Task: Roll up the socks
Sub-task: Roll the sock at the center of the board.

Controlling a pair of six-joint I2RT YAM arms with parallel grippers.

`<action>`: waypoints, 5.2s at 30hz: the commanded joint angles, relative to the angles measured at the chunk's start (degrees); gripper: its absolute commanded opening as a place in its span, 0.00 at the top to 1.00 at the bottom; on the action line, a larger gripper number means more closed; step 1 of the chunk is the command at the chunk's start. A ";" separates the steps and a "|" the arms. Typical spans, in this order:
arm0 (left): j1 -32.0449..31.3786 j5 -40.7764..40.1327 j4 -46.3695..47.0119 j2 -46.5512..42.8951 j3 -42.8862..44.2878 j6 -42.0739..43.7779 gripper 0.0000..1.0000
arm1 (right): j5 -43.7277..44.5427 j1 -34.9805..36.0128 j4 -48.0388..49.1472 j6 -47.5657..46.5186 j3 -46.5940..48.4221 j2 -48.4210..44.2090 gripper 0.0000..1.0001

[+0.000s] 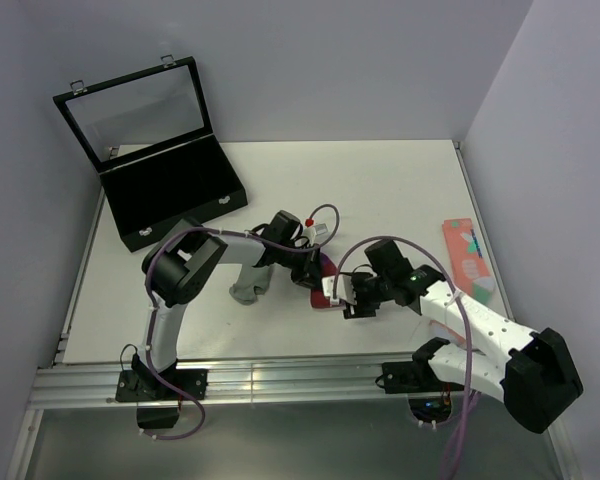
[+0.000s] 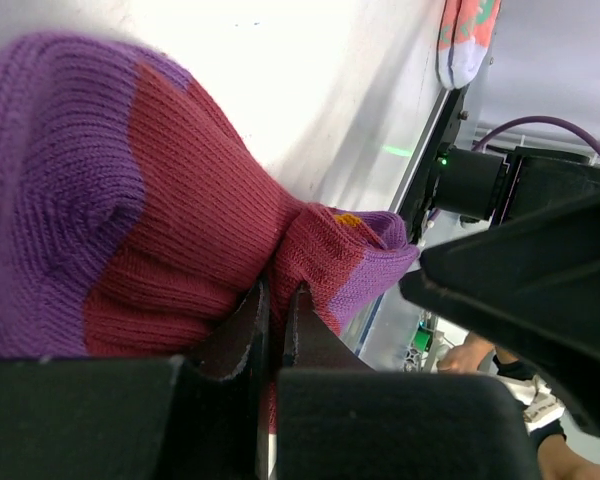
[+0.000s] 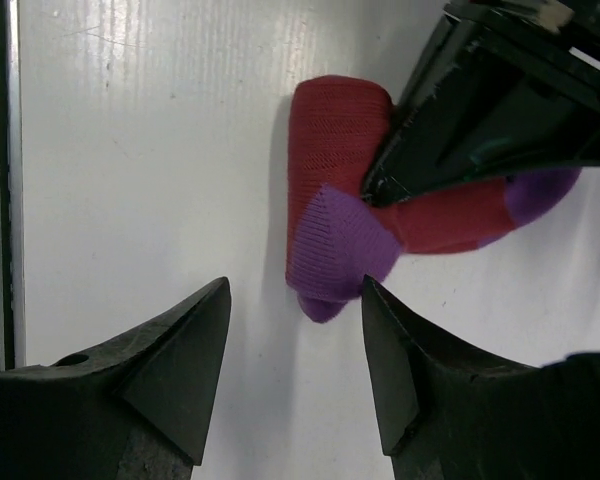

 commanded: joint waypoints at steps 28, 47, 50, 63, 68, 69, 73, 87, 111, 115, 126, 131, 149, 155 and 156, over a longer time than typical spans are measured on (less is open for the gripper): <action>1.22 -20.45 -20.85 10.66 -6.49 12.21 1.00 | 15.53 12.52 17.35 2.25 -2.79 13.75 0.51; 1.22 -23.95 7.98 -13.43 -13.71 -5.19 0.77 | 14.65 12.44 6.71 4.36 6.88 23.86 0.75; 1.22 -26.24 11.83 -15.62 -15.28 -7.12 0.74 | 14.92 12.44 6.44 4.62 7.23 23.95 0.75; 1.48 -35.55 13.35 -22.65 -18.80 -7.84 0.65 | 16.94 12.52 7.76 5.06 5.92 22.89 0.76; 1.66 -38.37 11.85 -24.76 -19.33 -7.48 0.64 | 17.20 12.52 7.59 5.33 5.74 22.72 0.77; 1.57 -39.59 11.94 -25.81 -20.03 -7.83 0.63 | 17.20 12.52 7.41 5.33 5.92 22.72 0.77; 1.57 -42.14 13.79 -28.81 -22.40 -8.80 0.62 | 17.03 12.52 6.19 5.33 6.44 22.89 0.77; 0.26 -45.68 19.23 -31.02 -29.53 -13.81 0.64 | 17.38 12.61 2.75 6.12 9.17 23.68 0.78; -2.12 -42.77 18.71 -17.03 -19.51 -11.44 0.77 | 7.63 11.47 -15.52 5.15 25.16 40.45 0.79; -1.16 -41.11 23.26 -19.31 -23.45 -11.00 0.71 | 5.95 9.63 -16.93 5.68 28.32 43.19 0.79; 0.34 -39.43 32.59 -25.55 -30.93 -9.95 0.52 | 4.72 6.90 -20.27 6.82 33.77 50.31 0.80; 0.52 -41.19 32.68 -29.16 -34.70 -9.94 0.53 | 2.88 5.93 -24.84 6.21 37.73 53.03 0.80; -9.84 -46.45 41.67 -46.73 -48.08 1.82 0.55 | 2.35 5.05 -42.24 3.83 57.24 67.79 0.80; -14.68 -54.71 25.67 -46.75 -39.29 11.49 0.51 | 1.82 4.97 -47.86 3.05 64.27 73.15 0.79; -15.30 -55.94 24.09 -46.31 -38.07 12.46 0.50 | 1.47 4.97 -48.74 2.61 65.06 73.77 0.79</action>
